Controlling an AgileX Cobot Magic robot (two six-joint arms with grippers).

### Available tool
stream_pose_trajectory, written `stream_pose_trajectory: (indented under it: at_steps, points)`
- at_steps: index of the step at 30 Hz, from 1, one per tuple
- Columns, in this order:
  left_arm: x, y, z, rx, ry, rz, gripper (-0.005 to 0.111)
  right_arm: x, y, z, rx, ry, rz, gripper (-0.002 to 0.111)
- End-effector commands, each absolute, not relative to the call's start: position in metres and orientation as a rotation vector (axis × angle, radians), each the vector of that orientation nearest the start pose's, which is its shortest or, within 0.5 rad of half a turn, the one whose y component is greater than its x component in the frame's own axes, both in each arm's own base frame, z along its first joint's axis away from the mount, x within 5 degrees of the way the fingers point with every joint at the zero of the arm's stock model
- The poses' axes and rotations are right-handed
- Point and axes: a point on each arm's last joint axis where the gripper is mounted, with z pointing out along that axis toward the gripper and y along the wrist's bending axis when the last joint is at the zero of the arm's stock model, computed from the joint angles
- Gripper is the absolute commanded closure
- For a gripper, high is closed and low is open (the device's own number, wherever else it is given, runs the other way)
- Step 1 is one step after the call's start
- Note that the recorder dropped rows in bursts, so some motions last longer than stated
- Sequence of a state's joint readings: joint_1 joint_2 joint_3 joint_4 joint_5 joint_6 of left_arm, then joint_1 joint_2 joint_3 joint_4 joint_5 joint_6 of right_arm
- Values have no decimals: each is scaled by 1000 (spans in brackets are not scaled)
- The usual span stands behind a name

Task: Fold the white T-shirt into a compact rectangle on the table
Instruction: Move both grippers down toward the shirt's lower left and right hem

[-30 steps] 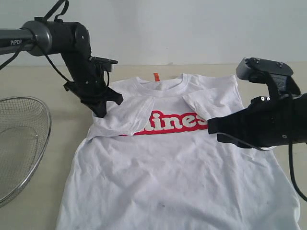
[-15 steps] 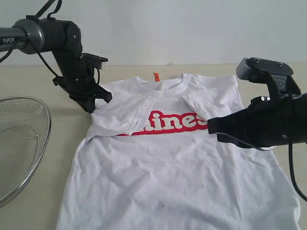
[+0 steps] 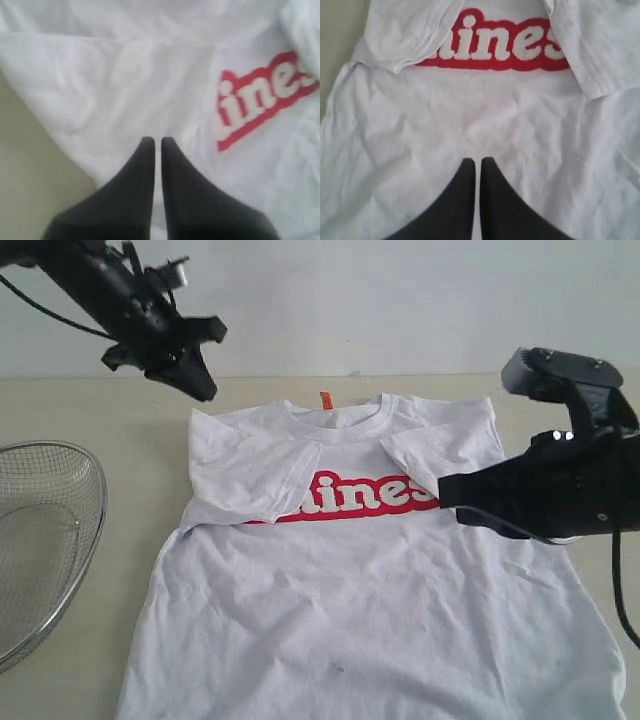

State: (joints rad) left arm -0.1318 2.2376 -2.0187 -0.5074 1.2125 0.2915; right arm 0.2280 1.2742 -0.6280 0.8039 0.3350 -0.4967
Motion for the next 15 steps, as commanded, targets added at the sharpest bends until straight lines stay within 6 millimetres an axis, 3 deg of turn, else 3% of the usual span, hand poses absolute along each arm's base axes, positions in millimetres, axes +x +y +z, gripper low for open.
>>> stream_pose_trajectory:
  at_steps: [1, 4, 8, 12, 15]
  points:
    - [438, -101, 281, 445, 2669, -788, 102, 215, 70, 254, -59, 2298, 514, 108]
    - [406, -104, 298, 509, 2632, -858, 102, 200, 66, 262, -103, 2331, 484, 108]
    - [356, -104, 311, 509, 2608, -958, 102, 183, 56, 257, -82, 2498, 372, 108]
    - [299, -96, 312, 481, 2596, -946, 102, 170, 49, 248, -131, 2666, 264, 108]
    - [256, -90, 301, 418, 2631, -945, 102, 165, 50, 246, -136, 2718, 273, 108]
